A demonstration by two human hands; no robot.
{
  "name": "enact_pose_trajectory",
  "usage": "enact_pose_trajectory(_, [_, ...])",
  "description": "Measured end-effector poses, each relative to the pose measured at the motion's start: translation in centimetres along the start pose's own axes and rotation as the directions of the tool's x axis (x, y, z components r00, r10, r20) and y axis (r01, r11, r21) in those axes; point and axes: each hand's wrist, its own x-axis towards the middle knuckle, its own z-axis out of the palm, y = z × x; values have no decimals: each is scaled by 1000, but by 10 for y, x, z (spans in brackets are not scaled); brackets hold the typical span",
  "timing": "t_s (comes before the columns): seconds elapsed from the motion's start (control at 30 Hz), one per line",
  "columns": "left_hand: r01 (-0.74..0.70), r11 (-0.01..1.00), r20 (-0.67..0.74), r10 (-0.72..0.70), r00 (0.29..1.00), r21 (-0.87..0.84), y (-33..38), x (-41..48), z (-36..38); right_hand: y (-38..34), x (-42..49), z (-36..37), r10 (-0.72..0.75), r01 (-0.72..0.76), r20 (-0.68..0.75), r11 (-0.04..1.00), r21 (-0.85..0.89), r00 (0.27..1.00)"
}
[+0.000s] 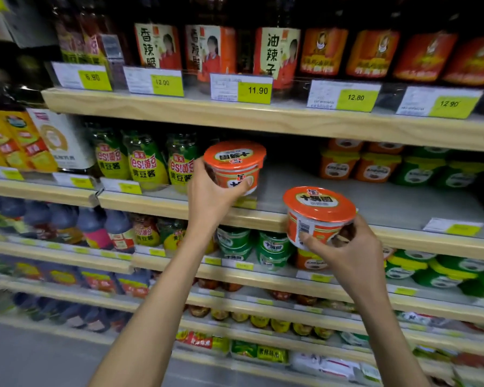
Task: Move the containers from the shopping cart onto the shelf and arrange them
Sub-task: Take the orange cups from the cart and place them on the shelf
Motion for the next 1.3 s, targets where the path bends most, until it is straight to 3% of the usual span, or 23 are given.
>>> enact_pose_trajectory(0.27, [43, 980, -74, -29, 997, 195, -14, 27, 31, 1, 28, -8, 14, -17, -45, 997, -76, 999])
enact_pose_trajectory(0.5, [127, 880, -132, -74, 988, 458, -17, 24, 37, -2, 54, 0, -5, 4, -8, 993, -119, 1000])
enact_pose_trajectory(0.77, [113, 854, -99, -72, 992, 509, -18, 25, 32, -6, 73, 13, -17, 20, 25, 995, -95, 1000])
enact_pose_trajectory(1.07, [93, 747, -123, -16, 992, 659, -22, 19, 23, -14, 101, 47, 0, -4, -17, 975, -223, 1000])
enact_pose_trajectory(1.3, [5, 739, 1, -7, 1000, 674, -26, 16, -3, -17, 108, 78, -28, 0, -79, 945, -328, 997])
